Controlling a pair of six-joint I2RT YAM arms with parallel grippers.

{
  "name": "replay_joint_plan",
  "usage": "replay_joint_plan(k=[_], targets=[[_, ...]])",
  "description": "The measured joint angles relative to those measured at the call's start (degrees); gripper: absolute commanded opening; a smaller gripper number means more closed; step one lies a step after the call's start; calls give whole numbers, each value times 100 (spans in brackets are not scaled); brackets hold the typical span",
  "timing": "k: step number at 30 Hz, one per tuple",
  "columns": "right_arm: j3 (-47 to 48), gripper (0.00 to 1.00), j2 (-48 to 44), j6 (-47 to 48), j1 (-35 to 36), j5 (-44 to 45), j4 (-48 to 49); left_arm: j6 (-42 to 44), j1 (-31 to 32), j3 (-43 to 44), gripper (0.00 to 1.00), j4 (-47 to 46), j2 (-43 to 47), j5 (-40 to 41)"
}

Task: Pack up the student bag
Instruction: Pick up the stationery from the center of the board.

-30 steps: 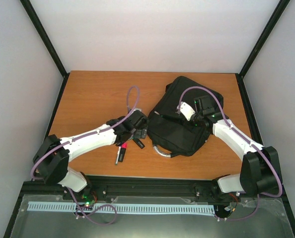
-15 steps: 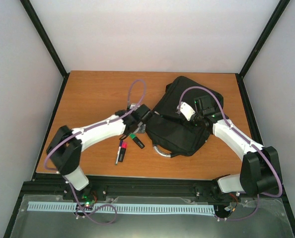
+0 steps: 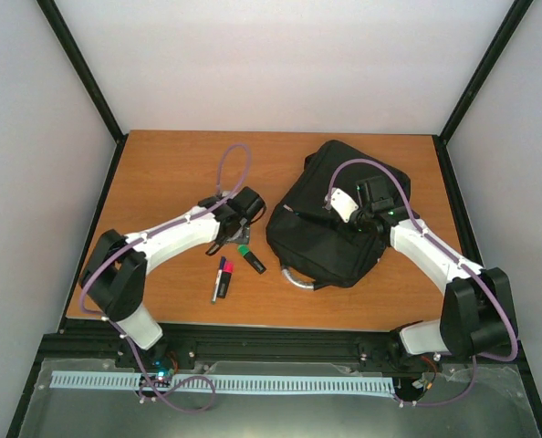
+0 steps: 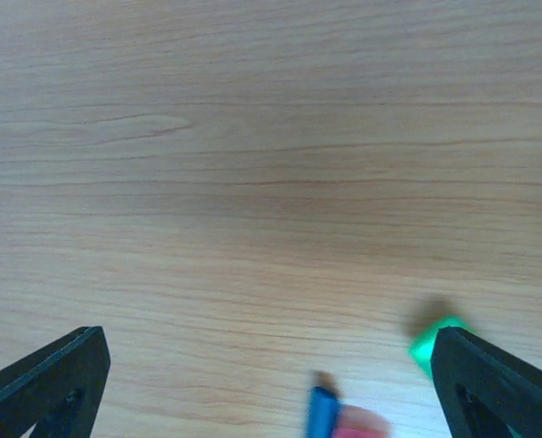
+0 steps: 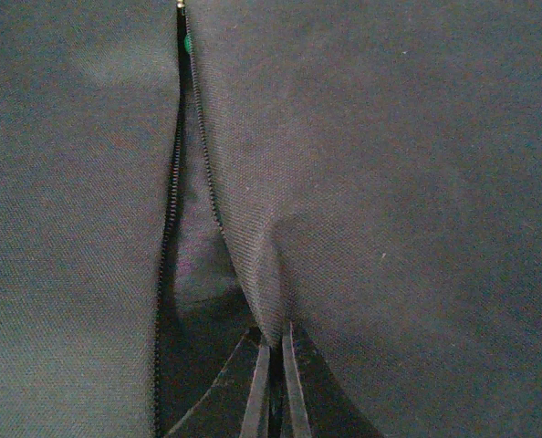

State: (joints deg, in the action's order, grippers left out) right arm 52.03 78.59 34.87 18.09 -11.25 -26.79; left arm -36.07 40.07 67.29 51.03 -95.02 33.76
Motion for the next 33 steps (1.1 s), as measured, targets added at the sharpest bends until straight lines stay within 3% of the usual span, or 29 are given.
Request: replay_joint_plan(k=[6,13,20,33], targets=[[0,3,22,0,0,-15,0,-553,0,-278,83,-804,450,-1438],[11,3,37,0,-2,-20,-11,-1381,13,-295,72,-1088,33,-2566],[35,3,76,0,-4,-33,-33,-2100,17,-319,58,-1165,-44,-2973],[46,3,94,-2,-4,-37,-46,-3276,22,-214,58,-833,-417,-3042]])
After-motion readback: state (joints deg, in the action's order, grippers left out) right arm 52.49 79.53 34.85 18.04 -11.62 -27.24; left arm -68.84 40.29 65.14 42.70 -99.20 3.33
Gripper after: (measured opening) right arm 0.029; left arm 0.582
